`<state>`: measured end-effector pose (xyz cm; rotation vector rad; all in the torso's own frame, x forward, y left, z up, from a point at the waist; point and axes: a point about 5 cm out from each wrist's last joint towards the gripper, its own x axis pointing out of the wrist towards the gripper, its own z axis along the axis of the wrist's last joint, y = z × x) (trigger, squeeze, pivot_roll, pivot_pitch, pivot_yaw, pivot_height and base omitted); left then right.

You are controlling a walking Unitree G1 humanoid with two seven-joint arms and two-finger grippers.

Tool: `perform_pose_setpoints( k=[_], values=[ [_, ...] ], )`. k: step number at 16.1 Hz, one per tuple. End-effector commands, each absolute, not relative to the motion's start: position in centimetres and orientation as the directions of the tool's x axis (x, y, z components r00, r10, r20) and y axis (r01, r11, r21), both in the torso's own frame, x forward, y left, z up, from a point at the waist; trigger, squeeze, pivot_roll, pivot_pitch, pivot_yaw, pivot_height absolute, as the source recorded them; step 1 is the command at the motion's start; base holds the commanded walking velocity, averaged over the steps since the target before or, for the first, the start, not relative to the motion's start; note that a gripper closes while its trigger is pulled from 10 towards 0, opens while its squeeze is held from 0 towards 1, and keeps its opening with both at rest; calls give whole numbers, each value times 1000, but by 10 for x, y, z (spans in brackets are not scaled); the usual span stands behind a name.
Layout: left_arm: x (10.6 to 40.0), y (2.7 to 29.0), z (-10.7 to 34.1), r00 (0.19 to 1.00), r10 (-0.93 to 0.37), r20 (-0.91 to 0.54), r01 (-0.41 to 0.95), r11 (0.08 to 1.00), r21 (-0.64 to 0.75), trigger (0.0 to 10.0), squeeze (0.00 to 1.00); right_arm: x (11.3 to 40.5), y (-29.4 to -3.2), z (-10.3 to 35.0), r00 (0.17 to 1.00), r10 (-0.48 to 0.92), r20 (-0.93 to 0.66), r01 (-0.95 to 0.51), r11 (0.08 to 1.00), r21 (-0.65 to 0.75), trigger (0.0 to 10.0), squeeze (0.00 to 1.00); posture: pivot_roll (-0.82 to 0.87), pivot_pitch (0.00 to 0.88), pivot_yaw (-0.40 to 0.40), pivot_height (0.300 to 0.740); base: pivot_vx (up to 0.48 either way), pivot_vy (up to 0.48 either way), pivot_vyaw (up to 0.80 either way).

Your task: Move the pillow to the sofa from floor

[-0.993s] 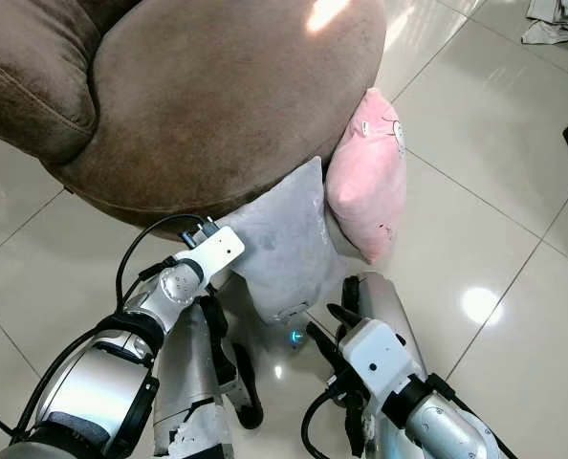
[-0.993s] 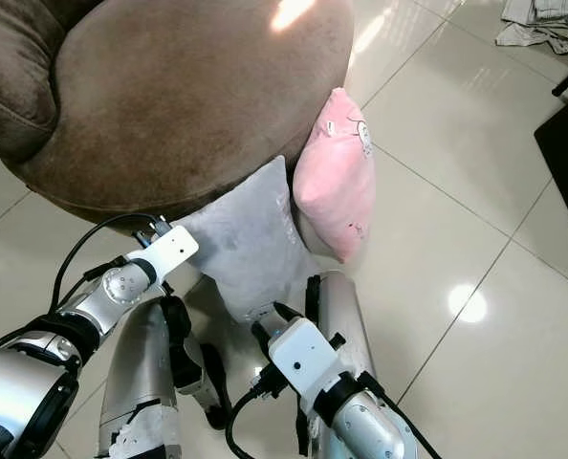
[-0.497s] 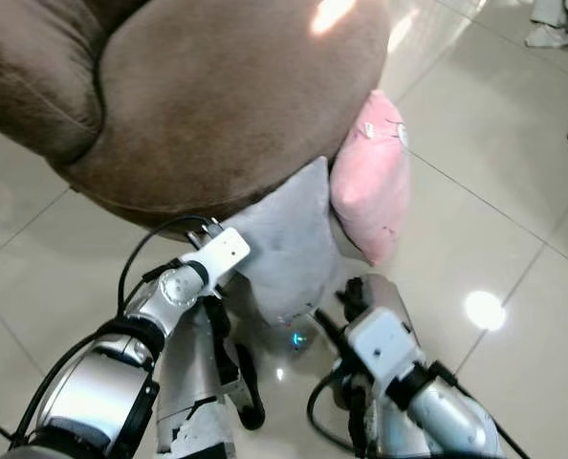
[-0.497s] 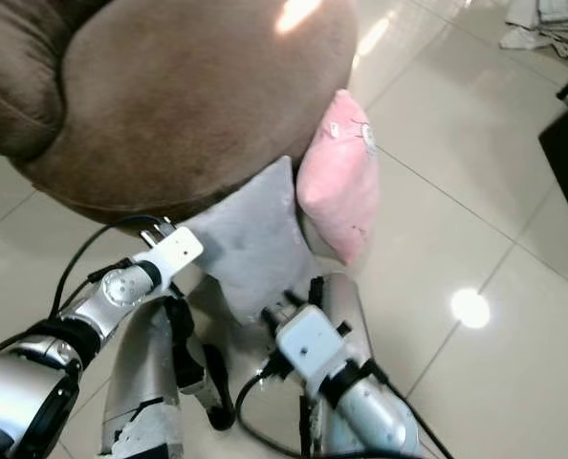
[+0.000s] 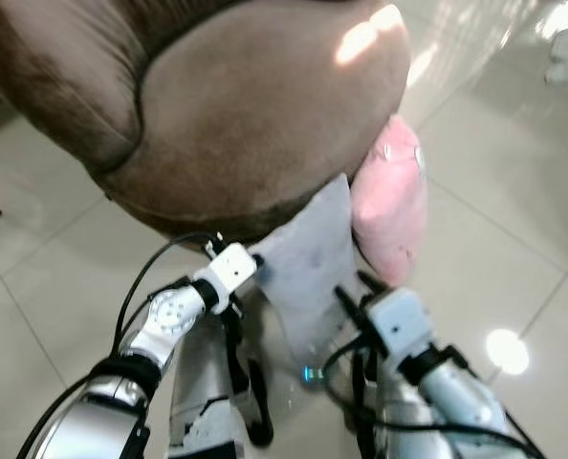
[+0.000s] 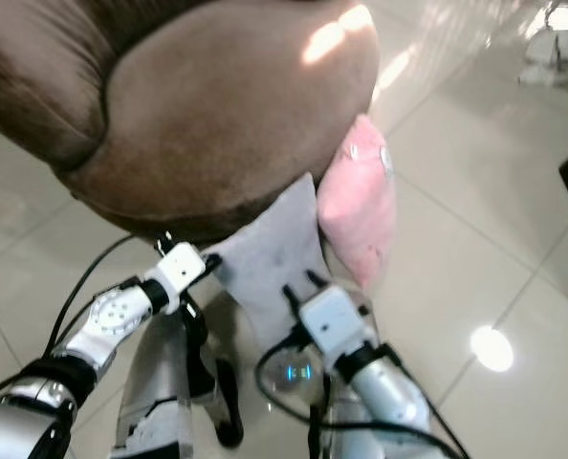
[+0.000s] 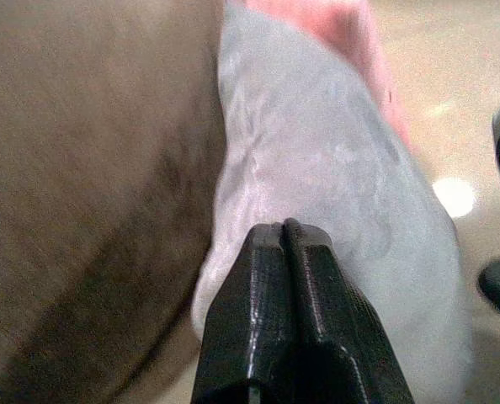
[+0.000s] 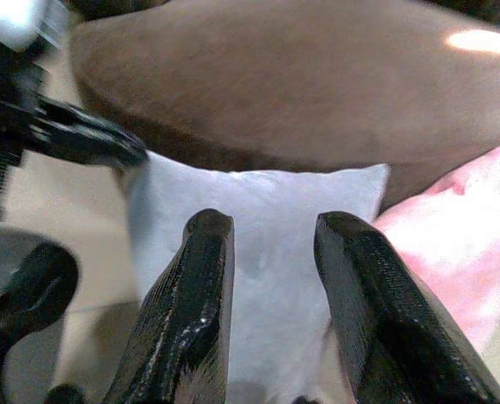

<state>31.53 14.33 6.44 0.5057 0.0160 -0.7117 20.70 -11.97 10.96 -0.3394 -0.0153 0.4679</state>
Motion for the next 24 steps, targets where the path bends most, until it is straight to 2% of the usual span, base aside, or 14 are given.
perform_pose_setpoints(
  k=[1,3,6,8,9,10,11,12,13,15,18,24],
  values=[
    [313,146,72,760,-638,-122,618,652,439,0,0,204,-122,104,897,436,-74,-438,850,-294,10000,0,-121,173,114,547,0,0,0],
    [309,141,91,734,-679,-7,613,659,436,0,0,209,-129,106,917,394,-53,-392,874,-286,10000,0,-114,146,104,547,0,0,0],
    [306,139,102,721,-692,42,605,657,450,0,0,212,-129,105,922,385,-39,-379,879,-288,10000,0,-116,139,101,547,0,0,0],
    [311,138,108,729,-682,53,594,669,446,0,0,214,-130,106,923,383,-35,-376,880,-290,10000,0,-108,130,100,547,0,0,0],
    [317,142,101,771,-637,-20,572,679,460,0,0,216,-131,104,924,380,-40,-374,880,-293,10000,0,-111,132,99,547,0,0,0],
    [320,148,89,802,-586,-112,555,664,500,9098,0,216,-131,103,922,384,-47,-380,876,-297,10000,0,-117,145,97,547,0,0,0],
    [321,154,76,809,-550,-209,577,673,463,10000,682,216,-130,103,921,387,-51,-384,873,-300,10000,0,-117,152,94,547,0,0,0],
    [322,156,72,810,-535,-239,582,685,439,10000,682,216,-129,103,920,388,-53,-385,873,-300,10000,0,-118,155,94,547,0,0,0],
    [324,162,58,804,-484,-344,587,737,336,10000,1000,215,-127,101,912,404,-65,-404,862,-307,10000,0,-118,166,86,547,0,0,0],
    [328,166,47,789,-430,-440,563,792,236,10000,1000,215,-126,100,905,419,-76,-421,853,-307,10000,0,-121,188,78,547,0,0,0],
    [336,159,47,727,-422,-542,612,756,233,10000,1000,217,-118,99,867,488,-99,-492,809,-322,10000,0,-134,223,85,547,0,0,0],
    [339,158,47,689,-398,-606,621,755,210,10000,1000,208,-111,98,826,548,-131,-559,764,-323,10000,0,-166,302,90,547,0,0,0]
  ],
)
